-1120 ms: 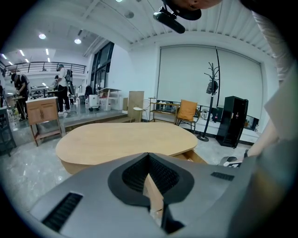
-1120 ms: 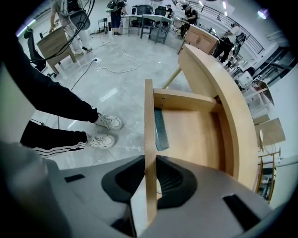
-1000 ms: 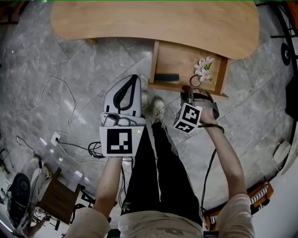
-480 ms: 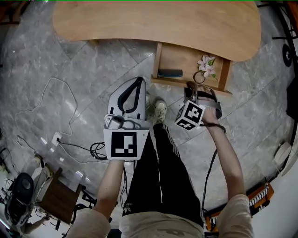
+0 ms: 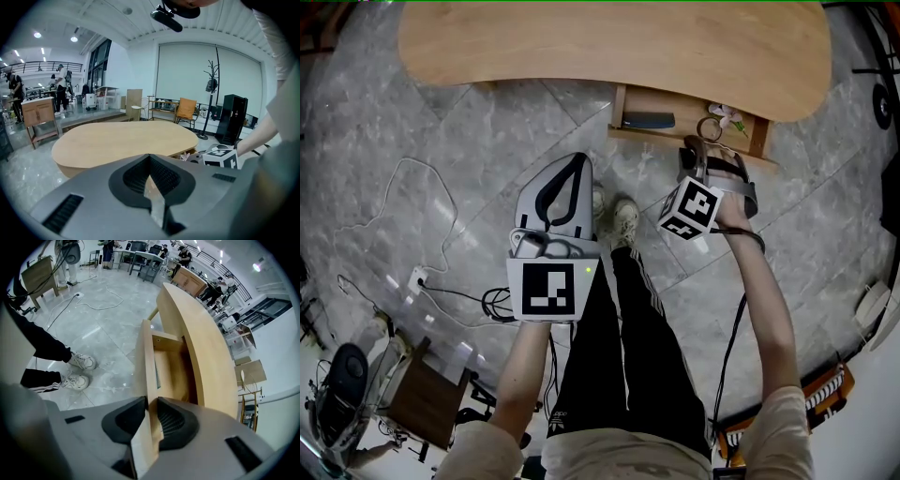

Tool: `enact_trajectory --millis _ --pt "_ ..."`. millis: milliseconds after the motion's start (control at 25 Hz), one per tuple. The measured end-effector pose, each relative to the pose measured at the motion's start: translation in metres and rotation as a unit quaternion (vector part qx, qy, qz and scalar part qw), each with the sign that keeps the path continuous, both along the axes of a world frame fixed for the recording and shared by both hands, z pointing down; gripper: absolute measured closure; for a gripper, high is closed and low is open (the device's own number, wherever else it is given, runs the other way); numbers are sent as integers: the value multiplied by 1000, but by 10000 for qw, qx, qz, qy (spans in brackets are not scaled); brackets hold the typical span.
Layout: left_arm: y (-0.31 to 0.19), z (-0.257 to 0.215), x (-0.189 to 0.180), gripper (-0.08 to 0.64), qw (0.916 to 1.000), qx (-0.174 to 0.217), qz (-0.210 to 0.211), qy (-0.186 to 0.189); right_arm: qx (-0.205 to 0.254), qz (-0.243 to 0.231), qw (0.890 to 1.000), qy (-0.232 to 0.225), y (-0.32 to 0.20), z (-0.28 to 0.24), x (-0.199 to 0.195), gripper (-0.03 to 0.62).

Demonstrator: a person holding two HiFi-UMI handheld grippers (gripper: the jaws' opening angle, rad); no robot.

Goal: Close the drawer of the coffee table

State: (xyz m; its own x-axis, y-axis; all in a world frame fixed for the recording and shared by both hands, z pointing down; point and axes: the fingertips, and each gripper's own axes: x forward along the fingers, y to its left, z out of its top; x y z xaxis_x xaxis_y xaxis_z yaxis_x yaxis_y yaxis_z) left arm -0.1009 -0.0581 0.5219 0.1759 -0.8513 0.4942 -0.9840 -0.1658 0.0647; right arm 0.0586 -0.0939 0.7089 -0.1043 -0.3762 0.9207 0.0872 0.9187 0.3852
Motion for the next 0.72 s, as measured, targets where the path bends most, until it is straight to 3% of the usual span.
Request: enact_trajectory --millis 280,480,560,640,720 --pt "-12 6 -2 553 10000 -4 -2 -1 302 -154 9994 36 -35 1 -5 505" --pt "-13 10 -3 552 10000 -47 0 41 413 7 9991 -33 -44 -1 -6 501" --pt "-13 11 -3 552 10000 -47 -5 68 572 370 9973 -289 -46 -3 -6 483" --pt "-11 13 -1 552 9999 -70 23 76 809 1092 9884 -683 -50 -7 -3 434" --pt "-10 16 4 552 9999 -111 79 81 1036 2173 9636 -1165 -56 -12 6 355"
